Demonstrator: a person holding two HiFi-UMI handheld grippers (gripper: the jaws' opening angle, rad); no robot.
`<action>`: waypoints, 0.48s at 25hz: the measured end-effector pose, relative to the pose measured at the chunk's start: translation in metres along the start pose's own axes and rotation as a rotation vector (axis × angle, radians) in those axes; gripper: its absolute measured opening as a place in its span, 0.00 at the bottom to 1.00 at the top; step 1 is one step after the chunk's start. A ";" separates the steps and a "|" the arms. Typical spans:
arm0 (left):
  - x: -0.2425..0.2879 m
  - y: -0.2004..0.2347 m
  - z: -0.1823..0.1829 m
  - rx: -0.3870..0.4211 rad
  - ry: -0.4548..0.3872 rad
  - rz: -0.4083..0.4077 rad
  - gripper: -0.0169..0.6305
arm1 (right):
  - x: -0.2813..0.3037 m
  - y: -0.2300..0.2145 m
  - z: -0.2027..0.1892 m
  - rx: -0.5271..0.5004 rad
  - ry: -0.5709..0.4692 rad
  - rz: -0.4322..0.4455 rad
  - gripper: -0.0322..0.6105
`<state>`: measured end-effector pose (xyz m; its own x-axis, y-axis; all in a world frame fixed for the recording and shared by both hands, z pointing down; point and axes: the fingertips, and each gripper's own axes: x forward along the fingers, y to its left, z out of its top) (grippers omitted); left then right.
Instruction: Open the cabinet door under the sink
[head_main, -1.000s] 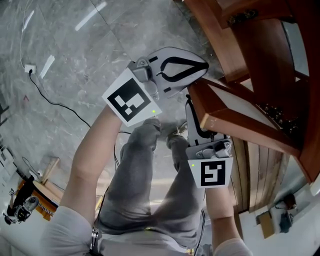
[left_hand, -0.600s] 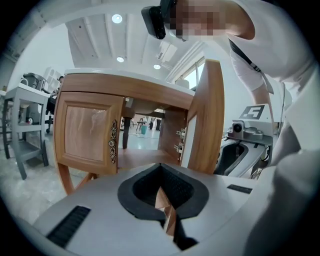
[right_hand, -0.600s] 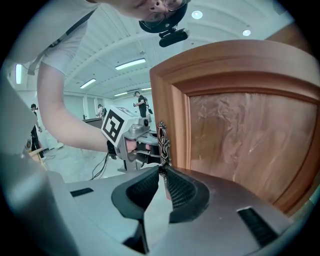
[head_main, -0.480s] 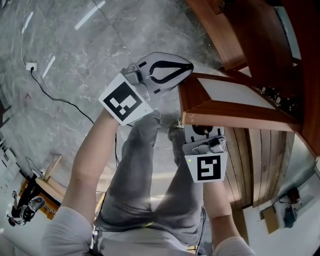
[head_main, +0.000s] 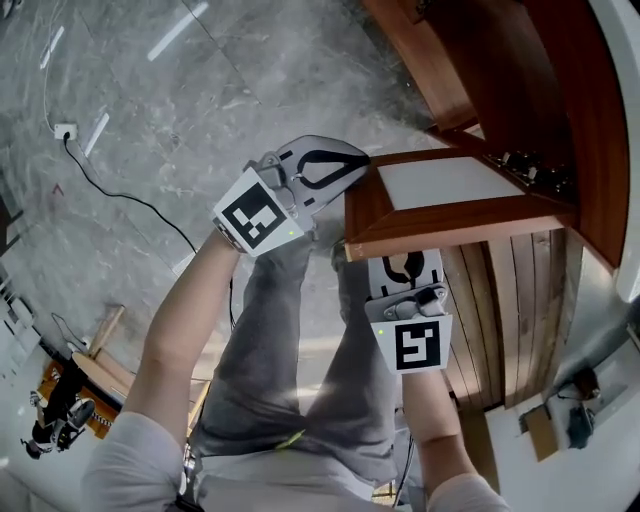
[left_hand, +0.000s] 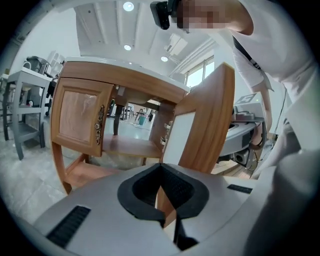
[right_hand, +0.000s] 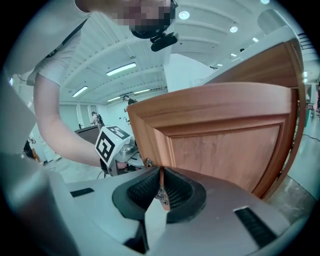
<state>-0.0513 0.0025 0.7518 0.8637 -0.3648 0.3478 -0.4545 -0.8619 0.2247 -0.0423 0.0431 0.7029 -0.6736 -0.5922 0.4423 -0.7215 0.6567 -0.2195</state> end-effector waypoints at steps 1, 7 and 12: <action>0.000 -0.009 -0.002 0.001 0.017 -0.013 0.04 | -0.007 0.003 0.000 0.003 0.011 0.007 0.13; -0.001 -0.043 0.015 -0.035 0.044 -0.008 0.04 | -0.067 0.004 -0.013 0.021 0.107 -0.008 0.13; 0.012 -0.052 0.054 -0.034 0.031 0.035 0.04 | -0.123 -0.024 -0.005 0.046 0.164 -0.103 0.13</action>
<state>-0.0051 0.0241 0.6956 0.8403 -0.3828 0.3838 -0.4917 -0.8363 0.2426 0.0588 0.1027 0.6575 -0.5636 -0.5685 0.5994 -0.7941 0.5727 -0.2035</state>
